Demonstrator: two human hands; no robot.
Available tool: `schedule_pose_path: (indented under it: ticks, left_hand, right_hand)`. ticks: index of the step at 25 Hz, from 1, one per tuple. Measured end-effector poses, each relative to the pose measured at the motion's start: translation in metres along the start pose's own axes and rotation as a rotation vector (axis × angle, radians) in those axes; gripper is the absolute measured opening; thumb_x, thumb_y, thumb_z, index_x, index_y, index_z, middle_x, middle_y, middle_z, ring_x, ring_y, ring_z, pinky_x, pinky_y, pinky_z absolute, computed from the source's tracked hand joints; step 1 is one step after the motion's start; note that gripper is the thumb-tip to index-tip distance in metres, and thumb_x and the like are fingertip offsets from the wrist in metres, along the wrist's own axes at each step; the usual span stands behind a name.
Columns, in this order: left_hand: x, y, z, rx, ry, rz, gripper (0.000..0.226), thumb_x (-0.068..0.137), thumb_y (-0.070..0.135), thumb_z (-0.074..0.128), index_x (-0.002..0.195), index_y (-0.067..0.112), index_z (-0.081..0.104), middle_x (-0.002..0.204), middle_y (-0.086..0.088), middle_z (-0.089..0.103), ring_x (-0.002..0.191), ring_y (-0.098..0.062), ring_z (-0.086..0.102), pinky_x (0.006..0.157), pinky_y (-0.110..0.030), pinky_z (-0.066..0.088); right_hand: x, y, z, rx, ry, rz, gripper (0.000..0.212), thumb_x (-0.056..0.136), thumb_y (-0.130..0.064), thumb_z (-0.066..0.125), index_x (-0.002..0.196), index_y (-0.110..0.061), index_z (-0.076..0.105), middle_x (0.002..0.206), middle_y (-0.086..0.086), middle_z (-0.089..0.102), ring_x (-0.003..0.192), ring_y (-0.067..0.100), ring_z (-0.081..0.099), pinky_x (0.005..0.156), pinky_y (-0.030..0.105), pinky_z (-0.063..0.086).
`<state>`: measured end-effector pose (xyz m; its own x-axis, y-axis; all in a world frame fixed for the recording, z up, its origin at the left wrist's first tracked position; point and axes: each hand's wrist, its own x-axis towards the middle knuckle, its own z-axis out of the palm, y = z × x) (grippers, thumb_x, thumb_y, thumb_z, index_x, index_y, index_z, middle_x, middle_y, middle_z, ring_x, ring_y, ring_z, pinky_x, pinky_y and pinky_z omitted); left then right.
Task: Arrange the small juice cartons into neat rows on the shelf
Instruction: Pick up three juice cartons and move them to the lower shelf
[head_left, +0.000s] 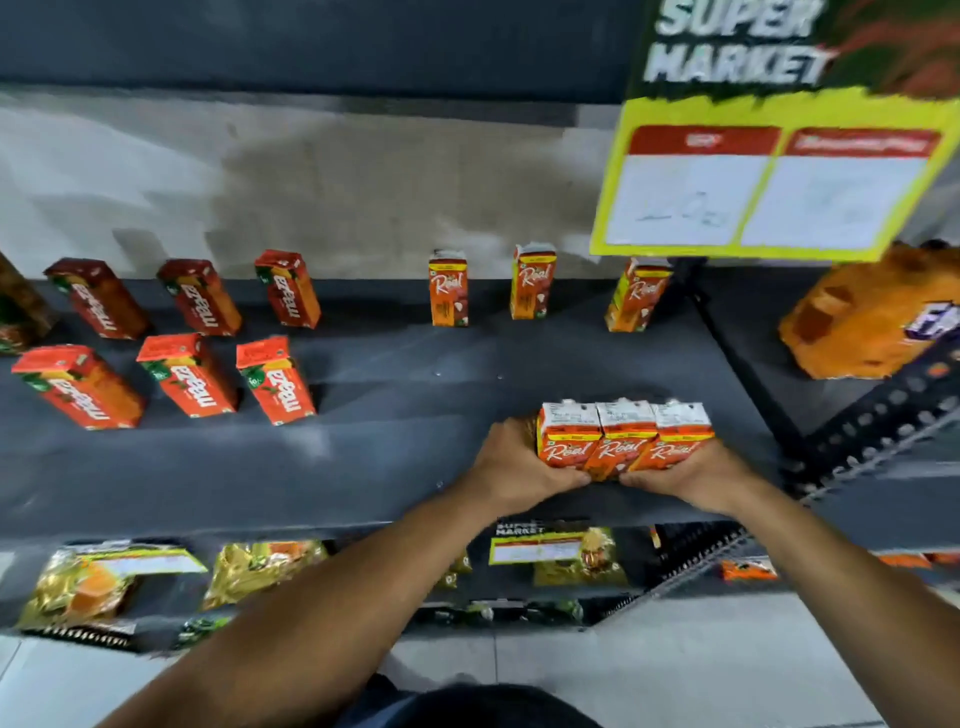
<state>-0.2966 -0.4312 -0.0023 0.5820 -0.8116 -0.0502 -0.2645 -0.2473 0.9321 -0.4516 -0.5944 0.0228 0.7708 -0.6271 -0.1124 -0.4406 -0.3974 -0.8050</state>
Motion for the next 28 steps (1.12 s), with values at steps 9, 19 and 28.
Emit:
schedule_pose_path:
  ticks: [9, 19, 28]
  left_hand:
    - [-0.008, 0.006, -0.006, 0.067, -0.042, -0.015, 0.047, 0.056, 0.025, 0.091, 0.087, 0.041, 0.06, 0.085, 0.027, 0.059, 0.072, 0.024, 0.054, 0.061, 0.003, 0.039]
    - [-0.02, 0.017, -0.011, 0.01, -0.143, -0.006, 0.082, 0.053, 0.028, 0.093, 0.123, 0.03, 0.052, 0.118, 0.006, 0.062, 0.103, -0.004, 0.058, 0.098, -0.035, 0.048]
    - [-0.153, -0.094, -0.249, -0.052, 1.084, 0.167, 0.096, 0.048, 0.049, 0.09, 0.126, 0.033, 0.036, 0.132, 0.01, 0.044, 0.122, -0.013, 0.045, 0.104, -0.026, 0.035]
  right_hand:
    - [-0.004, 0.005, -0.005, -0.087, -0.095, -0.019, 0.05, 0.05, -0.024, 0.093, 0.081, -0.045, 0.06, 0.071, -0.039, 0.064, 0.073, -0.027, 0.054, 0.059, -0.006, 0.036]
    - [-0.016, 0.002, -0.011, -0.149, -0.074, 0.072, 0.065, 0.043, -0.032, 0.095, 0.1, -0.04, 0.064, 0.083, -0.035, 0.063, 0.074, -0.021, 0.056, 0.068, 0.002, 0.04]
    - [-0.095, -0.061, 0.135, -0.021, 0.125, -0.327, 0.041, 0.065, -0.069, 0.068, 0.093, -0.04, 0.064, 0.1, -0.023, 0.067, 0.09, -0.001, 0.064, 0.08, 0.026, 0.051]
